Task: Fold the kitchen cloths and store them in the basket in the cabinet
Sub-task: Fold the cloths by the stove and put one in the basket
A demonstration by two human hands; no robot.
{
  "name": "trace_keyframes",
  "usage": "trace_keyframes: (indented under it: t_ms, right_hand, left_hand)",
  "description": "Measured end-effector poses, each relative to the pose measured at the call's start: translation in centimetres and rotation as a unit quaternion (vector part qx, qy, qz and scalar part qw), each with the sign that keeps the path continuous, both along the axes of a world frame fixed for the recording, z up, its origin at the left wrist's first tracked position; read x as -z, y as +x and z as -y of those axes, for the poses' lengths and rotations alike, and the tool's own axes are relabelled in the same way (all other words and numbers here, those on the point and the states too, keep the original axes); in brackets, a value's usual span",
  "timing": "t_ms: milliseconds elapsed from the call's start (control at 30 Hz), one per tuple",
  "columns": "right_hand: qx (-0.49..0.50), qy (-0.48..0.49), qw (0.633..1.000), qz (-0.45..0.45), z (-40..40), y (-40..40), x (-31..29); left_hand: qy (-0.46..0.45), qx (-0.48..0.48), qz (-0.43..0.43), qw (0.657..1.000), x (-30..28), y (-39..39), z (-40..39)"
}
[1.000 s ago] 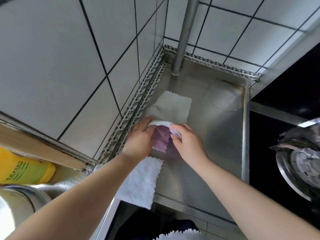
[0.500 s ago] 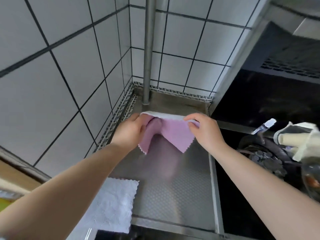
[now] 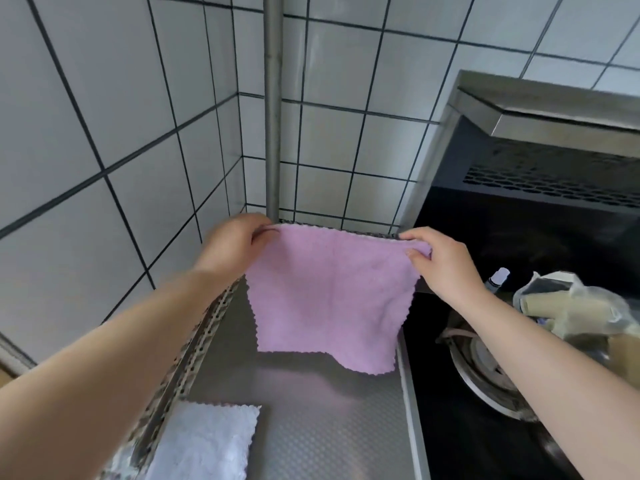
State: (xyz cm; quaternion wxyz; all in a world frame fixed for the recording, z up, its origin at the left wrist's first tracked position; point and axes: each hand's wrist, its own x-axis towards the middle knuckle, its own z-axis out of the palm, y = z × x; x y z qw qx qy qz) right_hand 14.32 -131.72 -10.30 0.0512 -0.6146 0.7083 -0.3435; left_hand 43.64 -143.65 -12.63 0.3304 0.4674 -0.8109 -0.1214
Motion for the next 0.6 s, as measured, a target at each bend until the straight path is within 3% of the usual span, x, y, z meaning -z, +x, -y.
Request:
trace_keyframes:
  t_ms: [100, 233, 333, 467, 600]
  right_hand:
    - [-0.005, 0.03, 0.999, 0.012, 1.0, -0.6, 0.3]
    - [0.034, 0.054, 0.998, 0.027, 3.0, -1.4, 0.8]
    - [0.056, 0.032, 0.994, 0.093, 4.1, -1.5, 0.7]
    - [0.077, -0.006, 0.983, 0.169, 4.0, -1.8, 0.4]
    - [0.06, 0.018, 0.986, 0.158, 2.4, -2.4, 2.2]
  left_hand:
    - [0.114, 0.001, -0.01, 0.993, -0.7, -0.4, 0.9]
    - [0.209, -0.1, -0.136, 0.963, -0.7, -1.0, 1.9]
    - [0.223, -0.14, -0.169, 0.95, -1.0, -1.2, 2.1]
    - [0.192, -0.096, -0.2, 0.956, -1.4, -1.0, 1.6]
    - [0.188, -0.046, -0.167, 0.967, -0.1, -0.4, 0.4]
